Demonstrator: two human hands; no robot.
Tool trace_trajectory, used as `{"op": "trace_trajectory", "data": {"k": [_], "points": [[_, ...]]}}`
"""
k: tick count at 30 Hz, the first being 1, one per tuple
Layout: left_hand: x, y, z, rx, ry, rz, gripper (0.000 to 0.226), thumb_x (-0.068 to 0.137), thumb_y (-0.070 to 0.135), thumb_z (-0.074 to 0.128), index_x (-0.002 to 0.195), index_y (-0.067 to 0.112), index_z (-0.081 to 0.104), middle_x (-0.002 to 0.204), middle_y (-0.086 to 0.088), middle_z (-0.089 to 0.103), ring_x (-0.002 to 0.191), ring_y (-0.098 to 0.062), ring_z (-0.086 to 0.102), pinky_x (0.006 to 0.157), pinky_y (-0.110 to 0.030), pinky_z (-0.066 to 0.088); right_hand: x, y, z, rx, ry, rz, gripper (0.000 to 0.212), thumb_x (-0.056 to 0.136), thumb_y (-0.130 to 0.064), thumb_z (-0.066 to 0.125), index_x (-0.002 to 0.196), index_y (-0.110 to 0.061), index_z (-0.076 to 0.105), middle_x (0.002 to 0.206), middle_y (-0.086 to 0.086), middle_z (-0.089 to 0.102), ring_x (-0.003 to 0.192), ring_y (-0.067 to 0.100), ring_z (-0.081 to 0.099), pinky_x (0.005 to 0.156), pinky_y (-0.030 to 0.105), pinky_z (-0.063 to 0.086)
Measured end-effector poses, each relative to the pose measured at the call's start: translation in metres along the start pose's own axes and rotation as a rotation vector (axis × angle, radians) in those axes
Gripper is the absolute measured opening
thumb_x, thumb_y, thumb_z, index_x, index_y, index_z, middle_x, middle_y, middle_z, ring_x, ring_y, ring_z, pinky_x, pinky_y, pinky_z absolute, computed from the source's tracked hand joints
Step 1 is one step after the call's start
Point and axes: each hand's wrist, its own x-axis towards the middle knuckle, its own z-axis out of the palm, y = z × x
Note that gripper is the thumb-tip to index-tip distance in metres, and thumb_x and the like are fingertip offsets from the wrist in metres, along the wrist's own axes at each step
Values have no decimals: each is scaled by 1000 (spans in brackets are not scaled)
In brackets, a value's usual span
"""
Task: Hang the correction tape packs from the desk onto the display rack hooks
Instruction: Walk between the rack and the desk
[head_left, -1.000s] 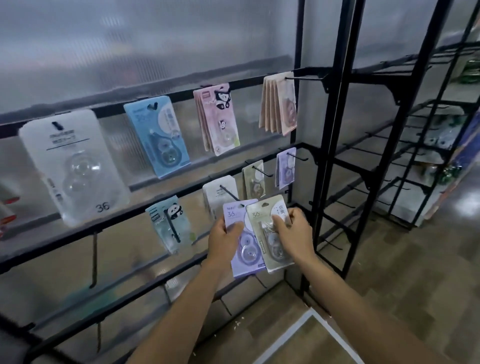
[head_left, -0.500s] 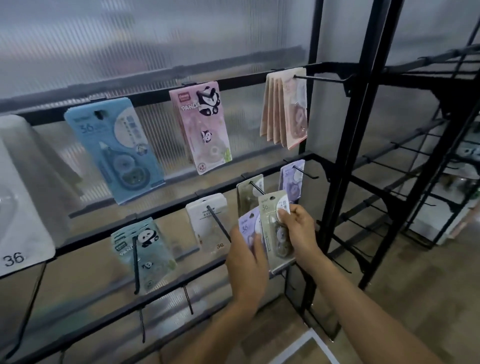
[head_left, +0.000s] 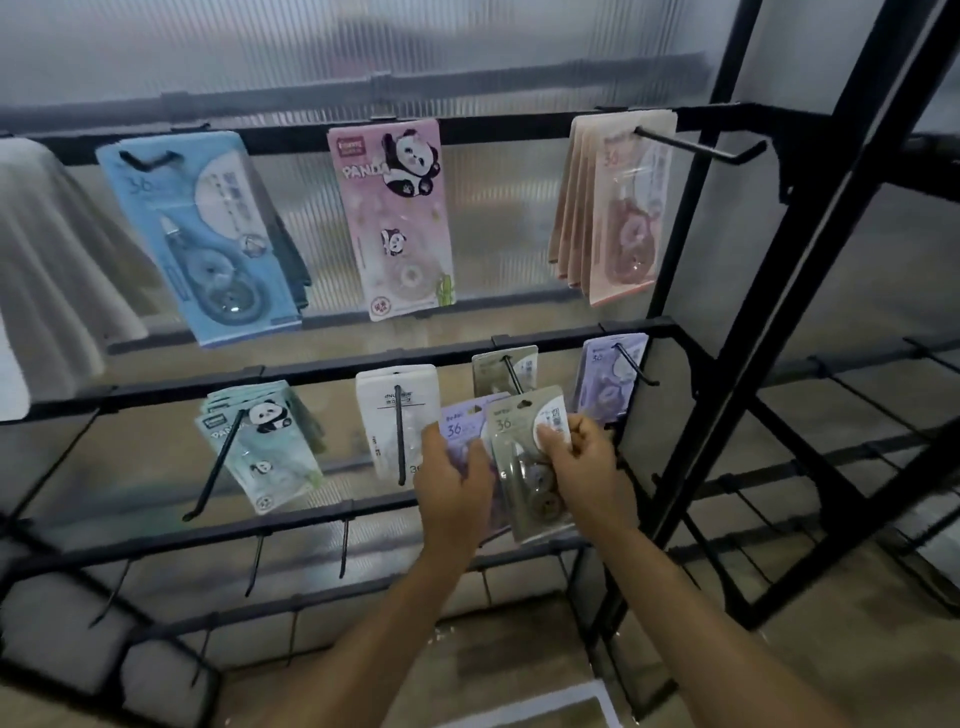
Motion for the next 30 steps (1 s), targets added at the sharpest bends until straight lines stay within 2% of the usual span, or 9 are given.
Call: {"op": "trace_trajectory", "data": {"k": [2, 4, 6, 9, 14, 17, 20, 25, 30], "points": [[0, 0, 1, 11, 23, -22, 26, 95, 10, 53, 81, 28, 40, 63, 5, 49, 50, 1, 52, 45, -14, 42, 0, 5, -3, -8, 21, -22, 10, 91, -12, 61, 85, -16, 54, 79, 6, 65, 67, 9, 63, 53, 18, 50], [1, -2, 1, 17, 36, -47, 22, 96, 12, 53, 83, 26, 40, 64, 5, 52, 52, 2, 56, 44, -11, 41, 3, 9, -5, -28, 23, -14, 10, 91, -14, 61, 86, -18, 54, 85, 8, 66, 77, 19, 65, 63, 28, 55], [5, -4, 1, 12, 31, -103, 13, 96, 16, 52, 89, 18, 42, 71, -2, 59, 58, -7, 62, 48, -19, 49, 7, 13, -6, -31, 2, 2, 9, 91, -18, 61, 87, -21, 54, 90, 9, 67, 84, 25, 66, 70, 38, 57], [9, -5, 2, 26, 50, -149, 14, 96, 17, 52, 89, 15, 40, 73, -4, 57, 60, -18, 61, 51, -32, 52, 12, 15, -5, -31, 14, 2, 11, 91, -20, 61, 86, -26, 53, 90, 4, 66, 84, 22, 66, 69, 36, 57], [16, 1, 7, 127, 72, -110, 8, 96, 19, 51, 95, 19, 43, 73, 6, 57, 57, -8, 57, 47, -20, 47, 20, 25, -3, -78, 15, 18, 10, 90, -23, 61, 85, -25, 52, 89, 6, 66, 83, 23, 65, 70, 39, 56], [25, 10, 8, 202, 98, -53, 8, 96, 23, 51, 100, 20, 45, 74, 14, 57, 62, -4, 58, 47, -12, 44, 31, 26, 5, -159, 28, 17, 13, 91, -26, 59, 82, -23, 52, 80, 0, 64, 74, 15, 63, 61, 31, 55], [31, 14, 7, 188, 103, 6, 9, 97, 23, 52, 104, 22, 47, 82, 16, 58, 71, -2, 61, 57, -22, 54, 48, 24, 18, -205, 14, 32, 17, 94, -28, 55, 80, -20, 50, 74, -4, 61, 66, 8, 61, 52, 22, 50], [34, 14, 4, 195, 99, 38, 9, 97, 25, 51, 102, 27, 43, 95, 2, 65, 79, -10, 65, 62, -33, 58, 80, 20, 36, -297, -6, 111, 22, 97, -36, 49, 89, -15, 47, 81, -1, 58, 72, 15, 59, 48, 22, 42], [28, 22, 3, 148, 113, 78, 20, 96, 22, 52, 88, 38, 43, 84, 14, 59, 74, -4, 61, 58, -28, 55, 95, 15, 40, -389, -6, 150, 24, 96, -38, 51, 98, -15, 47, 96, 4, 59, 73, 12, 55, 48, 21, 37]]}}
